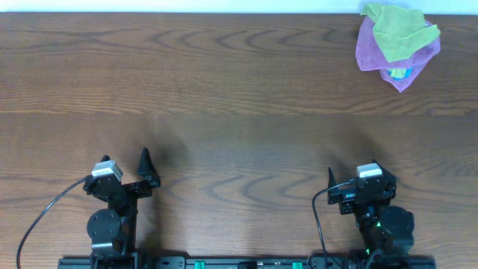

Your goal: Fold the cloth

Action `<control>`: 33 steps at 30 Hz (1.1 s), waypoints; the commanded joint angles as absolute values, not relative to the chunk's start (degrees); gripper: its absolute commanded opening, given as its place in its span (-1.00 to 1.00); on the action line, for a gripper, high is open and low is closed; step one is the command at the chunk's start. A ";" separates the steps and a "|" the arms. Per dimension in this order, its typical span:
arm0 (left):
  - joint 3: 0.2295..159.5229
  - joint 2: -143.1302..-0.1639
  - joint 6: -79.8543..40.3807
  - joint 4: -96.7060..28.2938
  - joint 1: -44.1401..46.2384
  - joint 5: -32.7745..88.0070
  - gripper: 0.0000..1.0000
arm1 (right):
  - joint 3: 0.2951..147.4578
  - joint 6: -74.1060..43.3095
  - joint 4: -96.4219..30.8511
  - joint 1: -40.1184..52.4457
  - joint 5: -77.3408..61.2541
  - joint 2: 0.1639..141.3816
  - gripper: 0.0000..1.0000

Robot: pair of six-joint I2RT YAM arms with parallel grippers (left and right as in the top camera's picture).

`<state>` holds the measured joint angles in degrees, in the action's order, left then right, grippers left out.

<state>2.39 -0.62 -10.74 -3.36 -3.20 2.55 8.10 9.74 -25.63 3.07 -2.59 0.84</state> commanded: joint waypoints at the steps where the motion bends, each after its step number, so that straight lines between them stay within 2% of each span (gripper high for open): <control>1: 0.27 -0.21 -10.94 -4.25 -2.96 1.69 0.91 | 7.38 10.35 -25.80 2.55 -1.98 0.32 0.98; 6: 0.27 -0.21 -10.94 -4.27 -2.96 1.69 0.91 | 7.38 10.37 -22.02 2.55 -1.54 0.32 0.99; 12: 0.27 -0.21 -10.94 -4.25 -2.96 1.69 0.91 | 7.05 7.29 3.55 2.50 8.29 4.62 0.99; 18: 0.27 -0.21 -10.94 -4.27 -2.96 1.69 0.91 | 10.55 -0.08 23.83 -2.11 12.47 24.62 0.98; 28: 0.27 -0.21 -10.94 -4.25 -2.96 1.72 0.91 | 38.61 -1.72 25.74 -11.20 4.82 67.59 0.98; 33: 0.27 -0.21 -10.94 -4.25 -2.96 1.72 0.91 | 55.31 -3.29 20.38 -14.76 1.69 85.56 0.98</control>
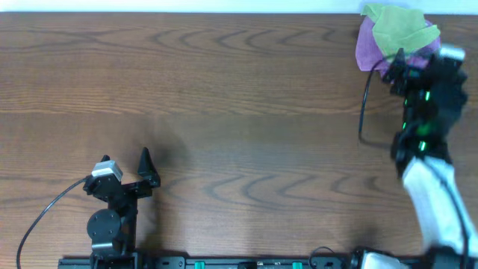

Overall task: Fold the cloth
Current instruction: 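Reach the right gripper to the cloth pile and pinch the green towel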

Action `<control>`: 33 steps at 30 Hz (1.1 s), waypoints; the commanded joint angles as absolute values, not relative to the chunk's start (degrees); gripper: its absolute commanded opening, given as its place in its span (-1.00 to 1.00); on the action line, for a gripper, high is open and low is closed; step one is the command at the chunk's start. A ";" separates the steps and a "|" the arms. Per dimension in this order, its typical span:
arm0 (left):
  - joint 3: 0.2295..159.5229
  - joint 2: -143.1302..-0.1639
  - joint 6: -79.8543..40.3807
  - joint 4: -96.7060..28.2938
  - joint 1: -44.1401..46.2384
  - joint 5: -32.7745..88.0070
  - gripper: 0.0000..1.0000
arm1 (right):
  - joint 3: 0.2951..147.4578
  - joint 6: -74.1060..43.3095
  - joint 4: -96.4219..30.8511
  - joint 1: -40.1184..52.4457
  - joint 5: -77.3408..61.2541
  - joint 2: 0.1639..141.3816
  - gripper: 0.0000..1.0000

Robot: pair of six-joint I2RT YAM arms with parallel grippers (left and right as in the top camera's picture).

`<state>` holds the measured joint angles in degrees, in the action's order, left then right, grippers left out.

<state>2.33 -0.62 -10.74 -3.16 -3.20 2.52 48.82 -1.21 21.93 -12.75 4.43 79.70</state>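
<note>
A crumpled pile of cloths lies at the far right corner of the table, a green cloth (396,26) on top of a purple cloth (370,46). My right gripper (396,66) is stretched out to the near edge of this pile. Its fingers look spread and overlap the purple cloth's lower edge, with nothing clearly pinched between them. Part of the pile is hidden under the arm. My left gripper (146,161) rests near the front left of the table, far from the cloths, its fingers together and holding nothing.
The brown wooden table (224,97) spans the whole view. The right arm's black cable (363,112) loops over the table beside the arm. The arms' base rail (224,263) runs along the front edge.
My right arm was parked at the front right. Now it is extended to the cloth pile at the far right corner, and its gripper covers the pile's near edge. The left arm has not moved.
</note>
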 commanded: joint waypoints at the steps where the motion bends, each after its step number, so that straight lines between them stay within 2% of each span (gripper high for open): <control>1: 0.27 -0.21 -10.94 -4.25 -2.96 1.69 0.91 | 58.46 -3.73 18.98 -15.64 0.80 88.47 0.99; 8: 0.27 -0.21 -10.94 -4.25 -2.96 1.69 0.91 | 79.37 -6.07 8.62 -20.78 -3.95 105.97 0.98; 12: 0.27 -0.21 -10.94 -4.27 -2.96 1.69 0.91 | 86.30 -10.59 6.37 -22.68 -4.56 112.05 0.94; 15: 0.27 -0.21 -10.94 -4.25 -2.96 1.72 0.91 | 89.95 -19.40 6.39 -24.75 -5.21 116.18 0.92; 18: 0.27 -0.21 -10.94 -4.25 -2.96 1.72 0.91 | 93.86 -28.97 6.39 -27.05 -9.37 120.79 0.73; 22: 0.27 -0.21 -10.94 -4.25 -2.96 1.72 0.91 | 97.47 -36.97 6.37 -28.53 -13.41 124.79 0.72; 33: 0.27 -0.21 -10.94 -4.25 -2.96 1.69 0.91 | 99.35 -39.11 4.03 -27.64 -17.82 126.78 0.73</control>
<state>2.33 -0.58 -10.74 -3.18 -3.20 2.52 97.78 -37.87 4.67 -28.25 -16.58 126.37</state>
